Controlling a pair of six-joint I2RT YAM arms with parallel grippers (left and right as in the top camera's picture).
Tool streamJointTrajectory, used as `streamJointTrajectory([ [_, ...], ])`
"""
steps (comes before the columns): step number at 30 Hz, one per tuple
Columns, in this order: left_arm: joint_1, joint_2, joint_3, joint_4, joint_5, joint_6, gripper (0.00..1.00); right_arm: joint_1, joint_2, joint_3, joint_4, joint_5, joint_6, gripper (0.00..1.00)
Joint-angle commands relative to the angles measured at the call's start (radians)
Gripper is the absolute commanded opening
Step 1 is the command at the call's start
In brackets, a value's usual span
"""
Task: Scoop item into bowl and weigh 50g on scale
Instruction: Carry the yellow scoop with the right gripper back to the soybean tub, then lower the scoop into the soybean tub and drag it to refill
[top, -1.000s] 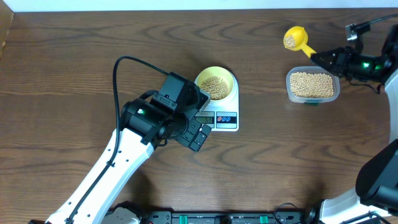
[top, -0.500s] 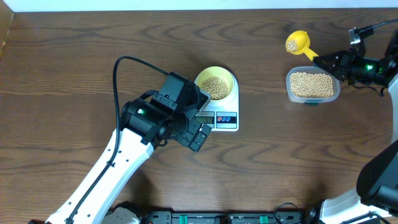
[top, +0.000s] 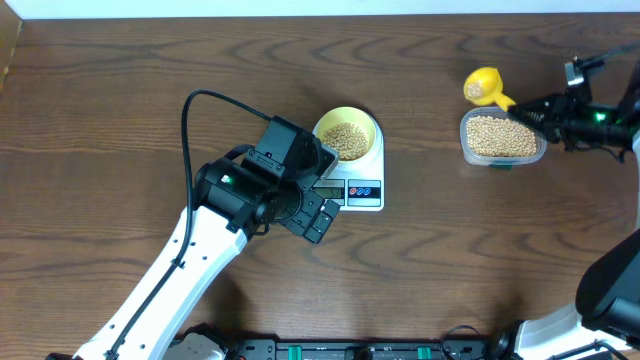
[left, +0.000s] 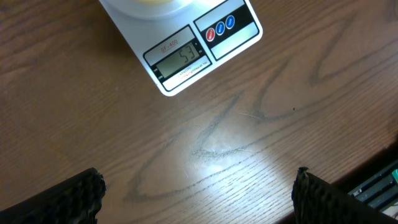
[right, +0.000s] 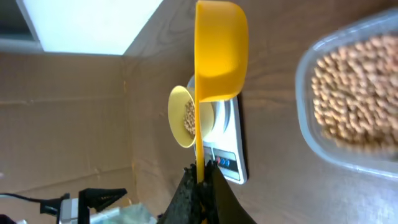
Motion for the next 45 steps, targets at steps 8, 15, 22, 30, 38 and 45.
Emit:
streamJointTrajectory([
  [8, -0.001, -0.008, 0.013, -0.002, -0.003, 0.002, 0.98, -0.089, 0.004, 0.023, -0.187, 0.093, -0.19, 0.01],
  [15, -0.001, -0.008, 0.013, -0.002, -0.003, 0.002, 0.98, -0.103, 0.004, 0.023, -0.19, 0.272, -0.158, 0.01],
  [22, -0.001, -0.008, 0.013, -0.002, -0.003, 0.002, 0.98, -0.094, 0.004, 0.023, -0.111, 0.406, -0.068, 0.02],
  [30, -0.001, -0.008, 0.013, -0.002, -0.003, 0.002, 0.98, -0.031, 0.004, 0.023, -0.037, 0.502, 0.005, 0.02],
  [38, -0.001, -0.008, 0.013, -0.002, -0.003, 0.002, 0.98, 0.048, 0.004, 0.024, -0.017, 0.55, 0.036, 0.02],
  [45, -0.001, -0.008, 0.013, -0.002, -0.003, 0.002, 0.98, 0.111, 0.004, 0.061, -0.038, 0.645, 0.059, 0.01],
])
